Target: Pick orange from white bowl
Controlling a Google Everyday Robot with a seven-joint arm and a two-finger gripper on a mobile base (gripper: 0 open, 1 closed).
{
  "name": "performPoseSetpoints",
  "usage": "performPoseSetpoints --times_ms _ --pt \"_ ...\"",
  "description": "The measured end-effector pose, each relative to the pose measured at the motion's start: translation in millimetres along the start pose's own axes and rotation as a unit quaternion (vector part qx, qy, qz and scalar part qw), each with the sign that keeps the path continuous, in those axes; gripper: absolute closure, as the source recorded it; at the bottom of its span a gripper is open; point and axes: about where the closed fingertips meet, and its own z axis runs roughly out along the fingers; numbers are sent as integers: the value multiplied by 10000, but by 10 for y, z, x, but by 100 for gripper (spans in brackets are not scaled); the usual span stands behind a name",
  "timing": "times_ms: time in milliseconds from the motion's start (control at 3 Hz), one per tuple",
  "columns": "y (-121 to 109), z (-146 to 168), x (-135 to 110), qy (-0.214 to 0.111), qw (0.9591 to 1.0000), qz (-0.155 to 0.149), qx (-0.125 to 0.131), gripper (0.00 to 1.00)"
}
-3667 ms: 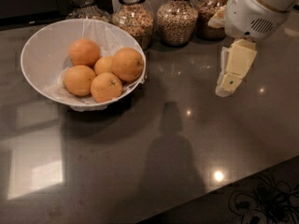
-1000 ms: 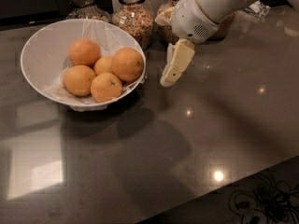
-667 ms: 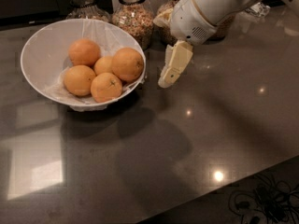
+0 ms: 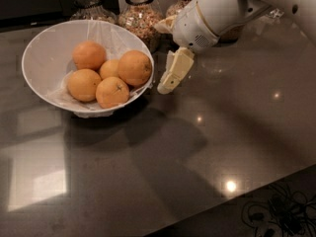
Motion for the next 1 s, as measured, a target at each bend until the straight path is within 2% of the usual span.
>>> performPoseSetpoints --times_ms 333,667,1000 --pt "-46 75 -50 -104 9999 -23 -9 1" --pt "-68 172 -105 -149 9998 -86 -99 14" --pt "-82 282 -131 -159 9995 -139 -226 20"
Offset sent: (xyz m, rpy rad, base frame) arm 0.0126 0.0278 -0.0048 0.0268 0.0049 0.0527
